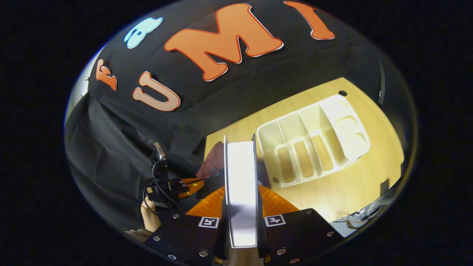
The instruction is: Open the schoolbag, grab two books from the bookshelf and put them into the schoolbag.
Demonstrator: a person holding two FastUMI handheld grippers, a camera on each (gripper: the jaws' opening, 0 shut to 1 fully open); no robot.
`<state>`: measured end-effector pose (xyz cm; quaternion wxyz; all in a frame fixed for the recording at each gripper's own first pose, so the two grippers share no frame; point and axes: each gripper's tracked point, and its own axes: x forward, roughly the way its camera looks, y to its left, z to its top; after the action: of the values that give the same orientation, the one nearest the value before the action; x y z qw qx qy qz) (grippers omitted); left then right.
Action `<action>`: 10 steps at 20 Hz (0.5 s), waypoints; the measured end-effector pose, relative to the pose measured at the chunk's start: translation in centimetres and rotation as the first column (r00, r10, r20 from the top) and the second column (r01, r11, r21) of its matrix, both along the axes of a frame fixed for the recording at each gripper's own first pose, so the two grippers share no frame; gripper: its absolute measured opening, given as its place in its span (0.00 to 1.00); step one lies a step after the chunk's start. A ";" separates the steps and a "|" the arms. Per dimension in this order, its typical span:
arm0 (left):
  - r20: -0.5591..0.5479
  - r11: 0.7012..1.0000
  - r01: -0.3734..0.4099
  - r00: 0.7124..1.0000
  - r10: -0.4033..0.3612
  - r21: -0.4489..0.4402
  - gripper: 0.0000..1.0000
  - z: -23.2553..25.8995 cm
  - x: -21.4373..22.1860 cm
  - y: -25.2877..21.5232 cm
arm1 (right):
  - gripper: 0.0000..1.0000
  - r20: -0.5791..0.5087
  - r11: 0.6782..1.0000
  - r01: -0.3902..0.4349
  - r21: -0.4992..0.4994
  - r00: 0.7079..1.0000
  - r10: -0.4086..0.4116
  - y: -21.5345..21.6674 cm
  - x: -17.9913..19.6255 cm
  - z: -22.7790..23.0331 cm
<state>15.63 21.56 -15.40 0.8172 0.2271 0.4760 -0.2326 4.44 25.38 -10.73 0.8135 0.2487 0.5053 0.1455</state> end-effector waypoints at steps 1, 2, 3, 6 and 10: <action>0.006 1.000 0.003 1.000 -0.003 0.000 0.01 0.4 -0.1 -0.1 | 0.30 -0.010 0.999 0.021 0.039 1.000 -0.020 0.6 -0.2 -1.2; 0.009 1.000 0.002 1.000 -0.002 0.001 0.01 0.6 -0.2 -0.1 | 0.30 -0.033 0.996 0.046 0.073 0.999 -0.044 1.2 -0.5 -2.5; 0.014 1.000 0.001 1.000 -0.001 0.004 0.01 0.8 -0.2 -0.1 | 0.30 -0.062 0.993 0.064 0.103 0.996 -0.058 1.9 -0.7 -4.0; 0.015 1.000 -0.002 1.000 0.001 0.010 0.01 1.1 -0.4 -0.4 | 0.30 -0.105 0.984 0.129 0.123 0.988 -0.117 2.7 -0.8 -8.2; 0.021 1.000 -0.005 1.000 0.004 0.023 0.01 1.8 -0.4 -0.7 | 0.30 -0.126 0.957 0.224 0.186 0.971 -0.203 3.9 0.4 -11.6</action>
<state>15.24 20.81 -13.62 0.8200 0.2378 0.4705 -0.2229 4.83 29.30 -22.35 0.7678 0.3890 0.5005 0.0932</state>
